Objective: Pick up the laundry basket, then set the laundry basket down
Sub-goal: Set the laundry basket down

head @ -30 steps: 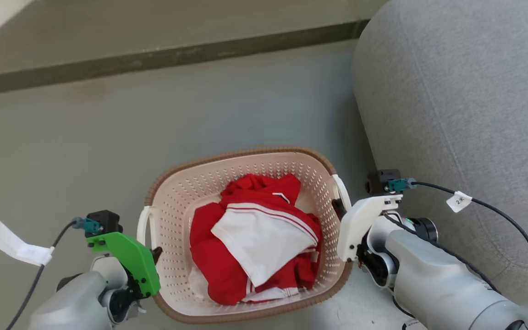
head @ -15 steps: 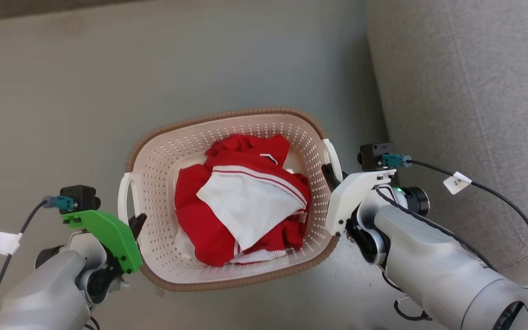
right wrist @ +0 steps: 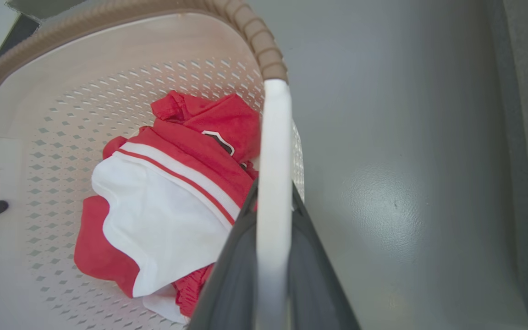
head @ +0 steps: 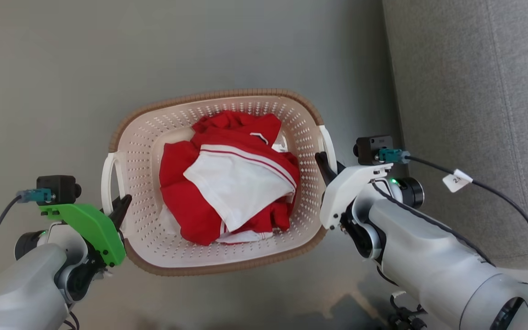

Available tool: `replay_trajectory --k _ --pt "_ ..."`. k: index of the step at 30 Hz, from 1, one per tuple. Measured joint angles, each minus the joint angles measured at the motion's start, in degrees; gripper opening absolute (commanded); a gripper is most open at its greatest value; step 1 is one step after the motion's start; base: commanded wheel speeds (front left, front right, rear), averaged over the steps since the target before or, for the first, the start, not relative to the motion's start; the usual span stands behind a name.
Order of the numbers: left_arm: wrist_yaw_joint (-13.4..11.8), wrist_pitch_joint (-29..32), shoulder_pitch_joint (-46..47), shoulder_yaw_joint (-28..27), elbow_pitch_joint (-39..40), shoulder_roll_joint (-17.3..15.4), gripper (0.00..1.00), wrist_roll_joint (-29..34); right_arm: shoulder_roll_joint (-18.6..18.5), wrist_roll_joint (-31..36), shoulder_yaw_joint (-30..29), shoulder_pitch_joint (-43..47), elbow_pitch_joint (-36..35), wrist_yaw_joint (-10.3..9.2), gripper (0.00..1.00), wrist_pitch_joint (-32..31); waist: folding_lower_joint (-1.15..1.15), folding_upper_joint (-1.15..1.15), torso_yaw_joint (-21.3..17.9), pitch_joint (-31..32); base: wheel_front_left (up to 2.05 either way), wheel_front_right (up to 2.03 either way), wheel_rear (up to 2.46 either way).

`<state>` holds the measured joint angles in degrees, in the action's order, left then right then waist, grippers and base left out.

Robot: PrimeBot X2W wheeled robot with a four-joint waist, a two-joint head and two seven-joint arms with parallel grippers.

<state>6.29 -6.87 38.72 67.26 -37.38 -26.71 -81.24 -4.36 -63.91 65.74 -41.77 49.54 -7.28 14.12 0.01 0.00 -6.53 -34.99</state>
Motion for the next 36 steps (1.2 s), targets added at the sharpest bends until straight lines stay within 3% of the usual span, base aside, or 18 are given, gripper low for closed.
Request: replay_trajectory --k 11,36 --pt "-0.36 -1.71 0.02 0.46 5.25 -2.7 0.0 0.0 0.67 2.12 -3.34 -1.48 2.54 -0.33 0.0 0.46 0.0 0.0 -1.3 -3.51 0.0 0.0 0.0" --pt "-0.6 -5.13 2.42 1.04 12.38 -8.15 0.0 0.24 1.11 11.77 -13.67 -2.24 -1.57 -0.3 0.0 0.44 -0.01 0.0 -2.64 -10.98 0.0 0.0 0.0"
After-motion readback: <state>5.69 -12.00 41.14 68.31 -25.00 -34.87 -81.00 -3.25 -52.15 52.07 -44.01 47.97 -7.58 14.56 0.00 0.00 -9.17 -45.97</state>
